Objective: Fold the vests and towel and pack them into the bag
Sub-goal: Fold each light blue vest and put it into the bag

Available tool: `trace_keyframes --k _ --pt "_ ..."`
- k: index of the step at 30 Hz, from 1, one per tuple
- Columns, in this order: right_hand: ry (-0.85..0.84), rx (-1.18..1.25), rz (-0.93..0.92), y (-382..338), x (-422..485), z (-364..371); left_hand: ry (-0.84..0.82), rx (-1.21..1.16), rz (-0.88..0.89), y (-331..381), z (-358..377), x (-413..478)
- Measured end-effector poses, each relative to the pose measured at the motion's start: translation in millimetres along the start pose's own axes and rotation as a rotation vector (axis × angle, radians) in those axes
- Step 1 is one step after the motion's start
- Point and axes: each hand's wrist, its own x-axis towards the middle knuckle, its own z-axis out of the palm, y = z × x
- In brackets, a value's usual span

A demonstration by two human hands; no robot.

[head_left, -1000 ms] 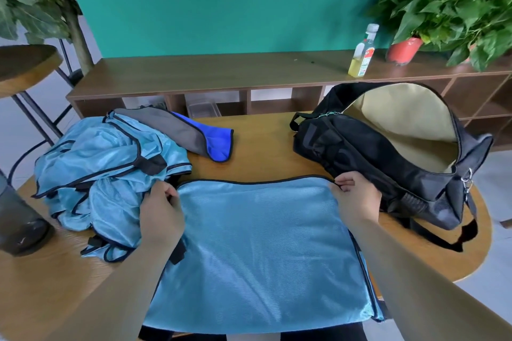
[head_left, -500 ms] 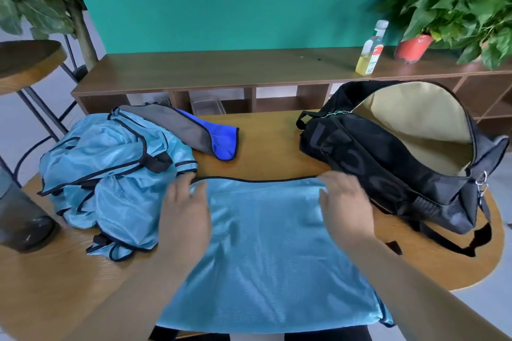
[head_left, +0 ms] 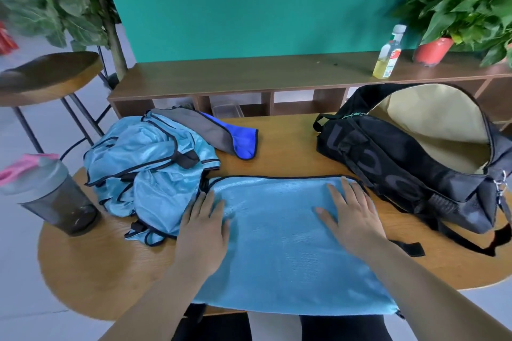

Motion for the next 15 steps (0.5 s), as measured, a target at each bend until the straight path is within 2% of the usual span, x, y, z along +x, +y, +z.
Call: trace_keyframes --k 2,5,9,13,15 --pt "0.022 -0.003 -0.061 -11.4 -11.6 -4.3 0.020 -0.010 0.021 -13.8 1.5 -8.2" --pt "-0.050 0.037 -0.147 -26.0 -33.8 0.5 0.046 -0.058 0.090 -33.6 4.6 -17.0" --pt "-0.054 0.086 -0.145 -18.1 -43.1 9.7 0.145 -0.064 0.085 -48.7 -7.9 -16.6" --pt "-0.008 0.096 -0.114 -20.6 -51.8 3.5 0.280 -0.011 0.217 -18.3 -28.4 -37.3" --pt "-0.011 0.092 -0.123 -31.1 -65.6 3.6 0.242 -0.054 0.246 11.1 -28.8 -57.6"
